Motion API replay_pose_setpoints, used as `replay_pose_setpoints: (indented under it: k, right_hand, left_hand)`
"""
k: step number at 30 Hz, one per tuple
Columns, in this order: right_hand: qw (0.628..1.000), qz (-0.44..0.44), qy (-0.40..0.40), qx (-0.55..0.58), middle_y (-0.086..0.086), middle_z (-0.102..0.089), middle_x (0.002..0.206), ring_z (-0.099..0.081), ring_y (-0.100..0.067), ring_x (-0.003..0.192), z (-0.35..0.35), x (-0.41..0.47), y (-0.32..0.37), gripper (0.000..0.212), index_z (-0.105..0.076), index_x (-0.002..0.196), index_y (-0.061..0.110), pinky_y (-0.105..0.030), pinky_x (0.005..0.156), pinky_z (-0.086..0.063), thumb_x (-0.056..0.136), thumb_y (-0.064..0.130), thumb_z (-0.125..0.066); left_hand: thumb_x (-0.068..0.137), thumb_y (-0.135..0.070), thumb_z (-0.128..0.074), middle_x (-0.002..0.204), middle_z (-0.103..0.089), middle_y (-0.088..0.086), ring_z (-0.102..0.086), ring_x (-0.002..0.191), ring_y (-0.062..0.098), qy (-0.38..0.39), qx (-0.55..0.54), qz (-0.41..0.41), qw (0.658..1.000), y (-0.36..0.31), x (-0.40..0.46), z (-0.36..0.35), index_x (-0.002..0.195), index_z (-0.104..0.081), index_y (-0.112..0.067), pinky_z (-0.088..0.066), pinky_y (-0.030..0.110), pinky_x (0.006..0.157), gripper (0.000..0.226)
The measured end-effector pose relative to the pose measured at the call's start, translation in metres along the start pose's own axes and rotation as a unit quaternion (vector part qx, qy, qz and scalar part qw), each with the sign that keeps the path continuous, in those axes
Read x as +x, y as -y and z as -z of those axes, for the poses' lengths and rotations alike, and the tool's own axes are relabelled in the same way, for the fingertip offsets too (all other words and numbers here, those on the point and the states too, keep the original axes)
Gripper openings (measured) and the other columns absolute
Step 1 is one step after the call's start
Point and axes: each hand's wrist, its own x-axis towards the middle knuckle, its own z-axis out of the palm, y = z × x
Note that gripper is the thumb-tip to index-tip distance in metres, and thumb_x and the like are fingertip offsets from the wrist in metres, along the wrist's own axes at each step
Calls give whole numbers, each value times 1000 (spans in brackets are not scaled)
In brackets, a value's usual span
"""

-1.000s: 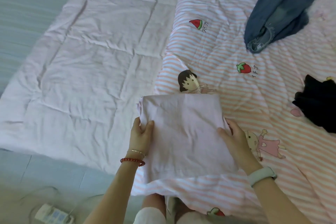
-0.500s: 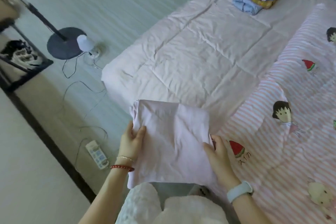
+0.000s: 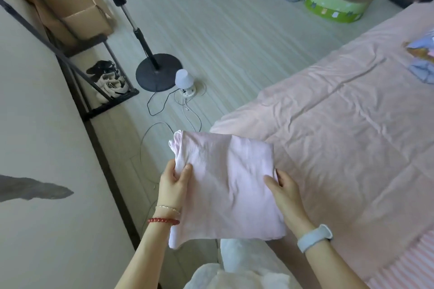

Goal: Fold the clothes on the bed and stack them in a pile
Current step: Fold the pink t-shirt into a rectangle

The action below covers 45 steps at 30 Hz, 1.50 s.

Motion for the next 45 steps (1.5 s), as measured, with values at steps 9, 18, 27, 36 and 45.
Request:
replay_pose_setpoints:
  k: [9,18,27,36,45]
  right_hand:
    - [996,77,-26,-33,-2,-40,65,-35,-12,59,-102,144,127,21,-45,73,-2,-24,52,-29,86,12,-55]
    - [993,96,-62,-28,3,-40,59,-31,-5,51,-160,251,225,20,-47,69,5,-17,46,-27,86,12,-55]
    - [978,35,-203,29,-5,-41,62,-30,-5,51,-200,345,285,21,-47,70,-2,-19,46,-27,86,8,-56]
    - [921,-72,-368,104,-3,-39,60,-31,-14,51,-125,394,303,22,-49,72,3,-16,43,-26,88,16,-56]
    - [850,-124,-476,191,-1,-57,69,-49,-14,58,46,491,300,11,-58,81,17,-19,49,-39,90,22,-56]
  left_hand:
    - [90,-17,-57,58,-29,-9,-30,47,5,-70,68,-42,994,-87,195,25,61,-29,-19,-27,18,48,40]
    - [90,-18,-56,59,-29,-5,-26,53,12,-63,96,-43,992,-160,339,35,62,-26,-16,-24,25,50,41]
    - [90,-18,-56,58,-35,-4,-34,54,14,67,162,-72,982,-235,504,-10,63,-33,-15,-28,26,50,36]
    - [90,-20,-57,58,-39,-1,-35,55,19,292,234,-133,918,-309,575,-176,62,-37,-16,-29,32,56,35]
    - [90,-16,-55,61,-40,-2,-36,56,15,420,266,-185,848,-394,570,-432,63,-38,-15,-27,29,52,32]
